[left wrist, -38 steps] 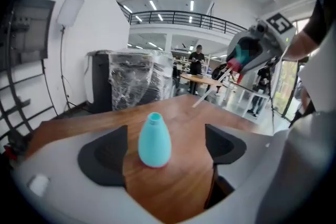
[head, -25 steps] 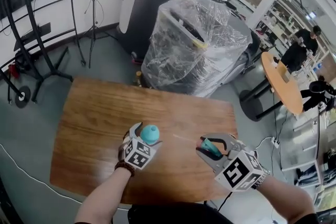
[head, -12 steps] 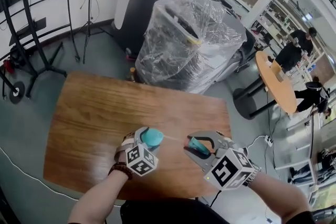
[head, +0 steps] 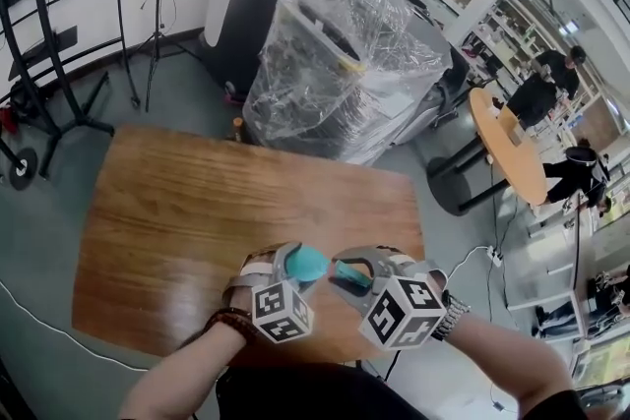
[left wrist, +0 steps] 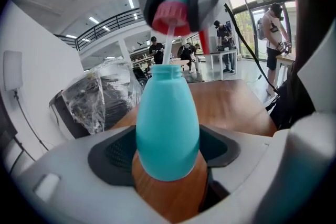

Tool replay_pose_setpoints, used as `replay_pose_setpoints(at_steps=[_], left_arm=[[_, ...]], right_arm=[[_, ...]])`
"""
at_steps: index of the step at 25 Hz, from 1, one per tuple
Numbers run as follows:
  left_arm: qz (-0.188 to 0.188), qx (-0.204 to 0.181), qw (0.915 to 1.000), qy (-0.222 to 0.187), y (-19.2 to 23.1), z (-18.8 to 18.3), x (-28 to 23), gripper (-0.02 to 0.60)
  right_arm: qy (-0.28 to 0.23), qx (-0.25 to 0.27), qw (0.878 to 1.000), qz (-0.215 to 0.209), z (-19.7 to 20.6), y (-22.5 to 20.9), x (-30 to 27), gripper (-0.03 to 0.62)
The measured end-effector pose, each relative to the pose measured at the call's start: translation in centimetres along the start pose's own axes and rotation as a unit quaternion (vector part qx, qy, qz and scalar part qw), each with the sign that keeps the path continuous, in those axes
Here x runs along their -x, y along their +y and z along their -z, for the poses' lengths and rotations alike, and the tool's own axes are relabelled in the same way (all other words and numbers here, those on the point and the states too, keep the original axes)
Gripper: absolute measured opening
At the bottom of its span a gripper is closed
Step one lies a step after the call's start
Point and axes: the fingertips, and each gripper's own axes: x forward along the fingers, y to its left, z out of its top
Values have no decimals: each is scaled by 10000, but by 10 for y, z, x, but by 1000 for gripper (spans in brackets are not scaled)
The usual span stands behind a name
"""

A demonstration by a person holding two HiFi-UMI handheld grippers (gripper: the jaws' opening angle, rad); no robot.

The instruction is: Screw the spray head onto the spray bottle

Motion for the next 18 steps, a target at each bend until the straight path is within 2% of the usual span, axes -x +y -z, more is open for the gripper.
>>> replay_pose_setpoints(at_steps=[4,7,12,13,15,18], left_arm=[[34,-222,9997,-47,-13,-21,4,387],[-51,-444,9990,33,-17,-21,6,383],[-179,-589,9979,200,-20,-19,9,379],[-245,-655,9974,195,-19,-19,9,377],[-370,-784,9961,185,-18,-20,9,374],[-497,-845,9948,271,-16,-20,9,373]], right_arm=[[265,165,9993,-183,14,9,-8,120],[310,161,9987,-378,19,16,-6,120],[396,32,9970,-668,23,20,-6,120],[366,-177,9963,-759,23,21,-6,120],[264,-917,9904,-997,20,19,-3,120],[233,-2238,9685,-1063,24,13,-5,120]])
